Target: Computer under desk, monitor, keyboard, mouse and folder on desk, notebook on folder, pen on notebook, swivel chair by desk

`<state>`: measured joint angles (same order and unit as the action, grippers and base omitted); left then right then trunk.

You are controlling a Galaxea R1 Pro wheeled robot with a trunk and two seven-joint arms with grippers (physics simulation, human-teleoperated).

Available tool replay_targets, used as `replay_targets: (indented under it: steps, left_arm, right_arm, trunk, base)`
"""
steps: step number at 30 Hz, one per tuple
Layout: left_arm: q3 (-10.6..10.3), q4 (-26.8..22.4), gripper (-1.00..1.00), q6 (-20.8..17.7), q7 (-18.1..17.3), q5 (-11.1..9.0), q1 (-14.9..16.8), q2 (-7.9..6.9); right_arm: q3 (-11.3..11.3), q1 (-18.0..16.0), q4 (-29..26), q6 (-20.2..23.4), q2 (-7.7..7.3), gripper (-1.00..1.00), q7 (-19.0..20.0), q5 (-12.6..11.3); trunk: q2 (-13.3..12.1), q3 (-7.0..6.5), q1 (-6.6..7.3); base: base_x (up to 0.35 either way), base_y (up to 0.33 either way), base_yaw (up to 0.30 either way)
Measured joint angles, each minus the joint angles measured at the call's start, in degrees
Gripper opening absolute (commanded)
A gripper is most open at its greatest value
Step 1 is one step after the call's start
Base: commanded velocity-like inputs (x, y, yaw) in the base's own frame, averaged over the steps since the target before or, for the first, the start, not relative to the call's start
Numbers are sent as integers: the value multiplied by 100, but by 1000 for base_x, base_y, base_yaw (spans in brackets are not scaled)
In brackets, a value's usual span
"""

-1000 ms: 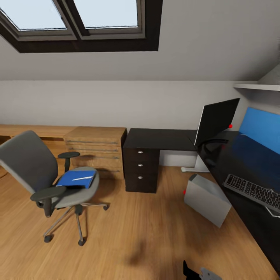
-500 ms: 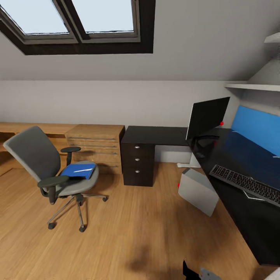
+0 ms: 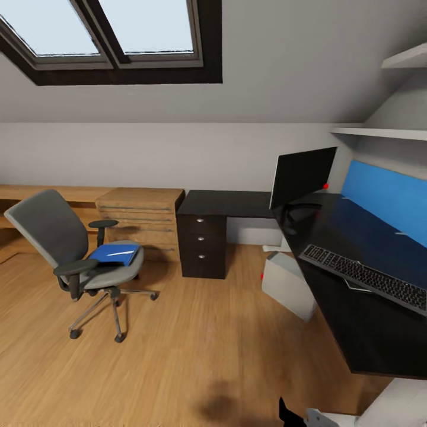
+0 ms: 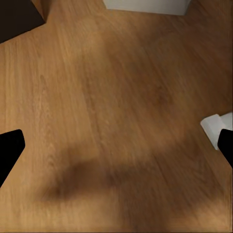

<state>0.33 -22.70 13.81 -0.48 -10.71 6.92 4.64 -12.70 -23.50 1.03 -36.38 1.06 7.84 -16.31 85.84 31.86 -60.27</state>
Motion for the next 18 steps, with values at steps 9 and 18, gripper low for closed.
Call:
replay_targets:
  steps: [9, 18]
  left_arm:
    - [0, 1, 100, 0, 0, 1, 0, 0]
    - [3, -3, 100, 17, 3, -2, 0, 0]
  right_arm:
    - [0, 0, 0, -1, 0, 100, 0, 0]
    - [0, 0, 0, 0, 0, 100, 0, 0]
  trunk:
    - [0, 0, 1]
    - [0, 0, 1]
  base:
    - [-10, -314, 0]
    - [0, -257, 0]
